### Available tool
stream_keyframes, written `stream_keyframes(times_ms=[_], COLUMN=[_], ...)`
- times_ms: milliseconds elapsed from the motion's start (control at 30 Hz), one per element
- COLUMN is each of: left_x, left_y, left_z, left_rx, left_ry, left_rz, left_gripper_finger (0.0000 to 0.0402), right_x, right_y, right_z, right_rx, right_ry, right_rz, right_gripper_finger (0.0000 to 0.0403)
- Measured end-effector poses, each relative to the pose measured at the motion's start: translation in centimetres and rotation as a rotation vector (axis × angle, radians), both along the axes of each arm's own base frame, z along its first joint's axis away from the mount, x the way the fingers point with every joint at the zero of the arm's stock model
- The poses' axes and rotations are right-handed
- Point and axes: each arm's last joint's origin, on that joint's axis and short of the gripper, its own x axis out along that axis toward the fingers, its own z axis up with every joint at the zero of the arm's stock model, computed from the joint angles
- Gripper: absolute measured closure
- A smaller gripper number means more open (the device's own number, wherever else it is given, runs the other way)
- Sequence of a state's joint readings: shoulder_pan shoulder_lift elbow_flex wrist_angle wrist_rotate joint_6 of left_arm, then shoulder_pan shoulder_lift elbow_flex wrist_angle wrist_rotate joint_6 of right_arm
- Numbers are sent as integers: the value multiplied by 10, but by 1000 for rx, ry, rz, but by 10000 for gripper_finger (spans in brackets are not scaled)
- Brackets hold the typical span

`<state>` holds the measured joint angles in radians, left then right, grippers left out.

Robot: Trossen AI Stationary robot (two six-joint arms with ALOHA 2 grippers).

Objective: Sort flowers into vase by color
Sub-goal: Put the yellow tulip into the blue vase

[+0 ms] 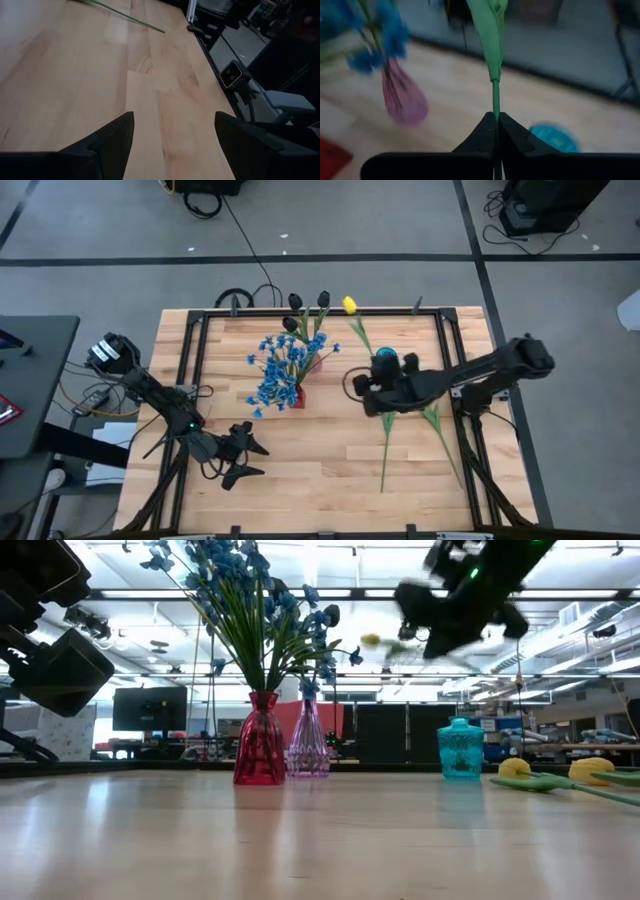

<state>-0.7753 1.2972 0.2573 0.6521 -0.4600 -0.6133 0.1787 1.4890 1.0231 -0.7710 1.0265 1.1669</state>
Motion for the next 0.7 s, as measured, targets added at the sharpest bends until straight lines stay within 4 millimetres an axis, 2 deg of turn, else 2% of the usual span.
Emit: stream_keyframes(times_ms=[67,167,367,467,567,700], left_x=[0,0,1,1,1,2], left_y=[0,1,2,2,3,4], left_z=[0,0,0,1,1,2], left_rx=[0,6,34,41,62,106], left_ry=[-1,-5,-18,-29,-42,-58], left_rz=[3,17,35,50,71,94], left_gripper_finger=[120,120,120,120,120,120], right_x=[-9,-27,-52,-58,-54,-30], right_y=[5,7,-4,-13,-19,-15], right_z=[7,6,-22,-29,-31,-28], right_rx=[-110,-230,-314,-321,-265,-169], right_ry=[-32,-68,-147,-164,-185,-270], right_rz=[-9,-33,-105,-138,-117,103], right_gripper_finger=[380,383,377,374,374,377])
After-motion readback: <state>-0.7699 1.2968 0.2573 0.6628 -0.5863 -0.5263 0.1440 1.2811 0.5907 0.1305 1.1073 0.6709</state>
